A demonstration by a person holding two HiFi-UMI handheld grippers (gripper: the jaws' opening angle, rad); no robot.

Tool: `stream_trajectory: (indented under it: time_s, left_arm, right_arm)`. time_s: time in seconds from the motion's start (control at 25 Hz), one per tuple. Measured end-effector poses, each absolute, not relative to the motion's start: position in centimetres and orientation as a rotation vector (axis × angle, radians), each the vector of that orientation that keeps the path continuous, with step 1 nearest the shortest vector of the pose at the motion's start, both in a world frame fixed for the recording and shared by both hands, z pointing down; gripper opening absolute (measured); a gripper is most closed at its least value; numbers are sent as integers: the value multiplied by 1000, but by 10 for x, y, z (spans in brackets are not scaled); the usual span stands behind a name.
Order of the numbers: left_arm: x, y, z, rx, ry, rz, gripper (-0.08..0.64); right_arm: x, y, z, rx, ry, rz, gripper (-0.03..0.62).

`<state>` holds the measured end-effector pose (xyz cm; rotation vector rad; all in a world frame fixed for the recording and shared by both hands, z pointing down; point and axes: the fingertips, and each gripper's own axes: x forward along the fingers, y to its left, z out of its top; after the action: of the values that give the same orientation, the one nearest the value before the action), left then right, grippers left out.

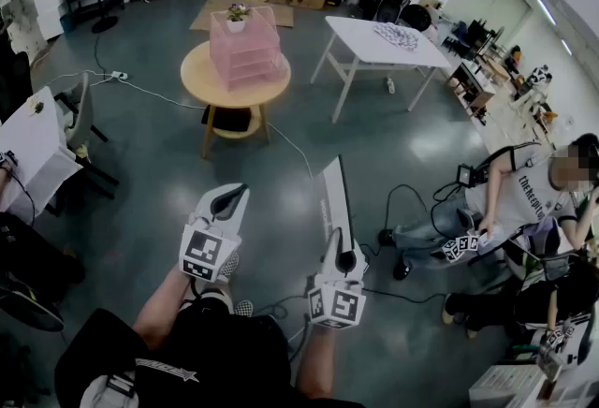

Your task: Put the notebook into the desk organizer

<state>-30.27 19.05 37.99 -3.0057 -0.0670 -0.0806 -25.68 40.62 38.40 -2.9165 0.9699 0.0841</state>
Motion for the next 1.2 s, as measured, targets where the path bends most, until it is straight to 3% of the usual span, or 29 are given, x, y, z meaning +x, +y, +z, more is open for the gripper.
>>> stream_trajectory:
  time_s: [0.48,1.2]
  left_arm:
    - [-240,194,386,-2998,-118,-125,11]
    - [-54,145,389,-3025,-162,-180,11]
  right_arm:
    - [-205,415,399,-2914,915,46,12]
    - [-19,349,394,-2927,965,-55,12]
